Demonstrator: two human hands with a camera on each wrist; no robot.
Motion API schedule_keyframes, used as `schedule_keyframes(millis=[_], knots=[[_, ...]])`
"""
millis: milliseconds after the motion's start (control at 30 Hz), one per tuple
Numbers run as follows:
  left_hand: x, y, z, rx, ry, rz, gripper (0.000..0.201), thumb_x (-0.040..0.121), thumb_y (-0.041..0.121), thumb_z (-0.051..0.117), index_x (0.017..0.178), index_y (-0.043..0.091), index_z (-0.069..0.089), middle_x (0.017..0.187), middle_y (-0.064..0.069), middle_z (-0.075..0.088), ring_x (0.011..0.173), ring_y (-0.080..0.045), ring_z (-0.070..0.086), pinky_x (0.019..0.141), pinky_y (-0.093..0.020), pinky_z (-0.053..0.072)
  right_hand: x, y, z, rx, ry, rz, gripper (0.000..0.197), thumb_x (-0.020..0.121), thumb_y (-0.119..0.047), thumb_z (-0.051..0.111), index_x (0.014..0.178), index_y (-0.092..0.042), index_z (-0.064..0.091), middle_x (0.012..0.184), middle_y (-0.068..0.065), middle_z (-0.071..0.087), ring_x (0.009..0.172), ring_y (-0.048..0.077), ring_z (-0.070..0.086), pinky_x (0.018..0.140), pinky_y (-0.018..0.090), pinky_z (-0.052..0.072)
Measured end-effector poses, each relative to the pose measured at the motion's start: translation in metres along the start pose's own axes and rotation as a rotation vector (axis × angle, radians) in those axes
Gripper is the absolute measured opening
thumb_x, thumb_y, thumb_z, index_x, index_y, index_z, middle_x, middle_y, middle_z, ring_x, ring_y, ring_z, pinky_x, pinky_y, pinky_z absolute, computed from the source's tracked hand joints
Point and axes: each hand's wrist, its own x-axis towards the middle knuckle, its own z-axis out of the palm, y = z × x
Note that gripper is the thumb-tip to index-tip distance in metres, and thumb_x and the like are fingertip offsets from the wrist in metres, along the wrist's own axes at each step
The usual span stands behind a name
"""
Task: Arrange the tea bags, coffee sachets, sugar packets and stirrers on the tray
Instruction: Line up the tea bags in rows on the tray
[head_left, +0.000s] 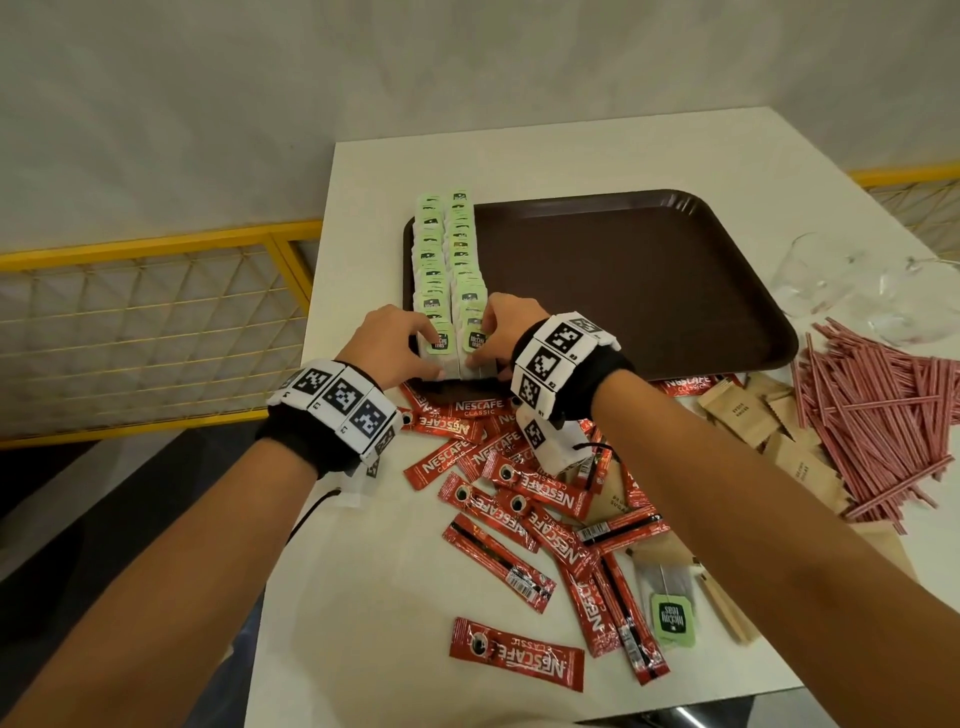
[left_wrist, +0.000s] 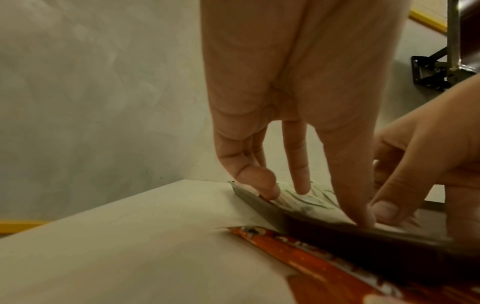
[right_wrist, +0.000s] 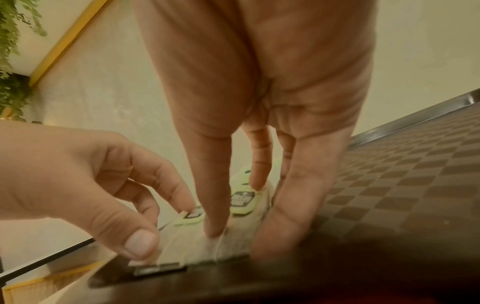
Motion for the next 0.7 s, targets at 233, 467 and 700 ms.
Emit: schedule_keyframes(millis=[233, 467, 700], knots=[[0.001, 0.000, -0.002, -0.141, 0.130, -0.062, 0.064, 0.079, 0.029, 0.072, 0.134, 0.011, 0.045, 0.128, -0.011, 0.053, 0.109, -0.024, 0.054, 0.085, -0.029, 0.041, 0.003, 0.003, -0.006, -0.002, 0.037, -0.004, 0.043, 0.077, -0.029, 0.075, 0.099, -0.013, 0.041, 0.093, 0.002, 0.051, 0.086, 0.017, 0.051, 0.056, 0.021, 0.039], [0.000, 0.001, 0.005, -0.131, 0.002, -0.039, 0.050, 0.084, 0.022, 0.064, 0.131, 0.013, 0.051, 0.133, -0.014, 0.051, 0.122, -0.025, 0.047, 0.097, -0.035, 0.039, 0.002, 0.004, 0.001, 0.087, -0.024, 0.063, 0.035, 0.077, -0.021, 0.076, 0.075, -0.016, 0.041, 0.080, 0.004, 0.054, 0.104, 0.031, 0.062, 0.088, 0.043, 0.053], [0.000, -0.003, 0.009, -0.113, -0.026, -0.074, 0.054, 0.088, 0.028, 0.060, 0.138, 0.016, 0.044, 0.138, -0.015, 0.039, 0.131, -0.024, 0.034, 0.104, -0.032, 0.031, -0.003, 0.003, -0.003, 0.106, 0.008, 0.095, 0.049, 0.076, -0.025, 0.077, 0.108, -0.008, 0.045, 0.111, 0.013, 0.059, 0.104, 0.028, 0.061, 0.087, 0.043, 0.054]])
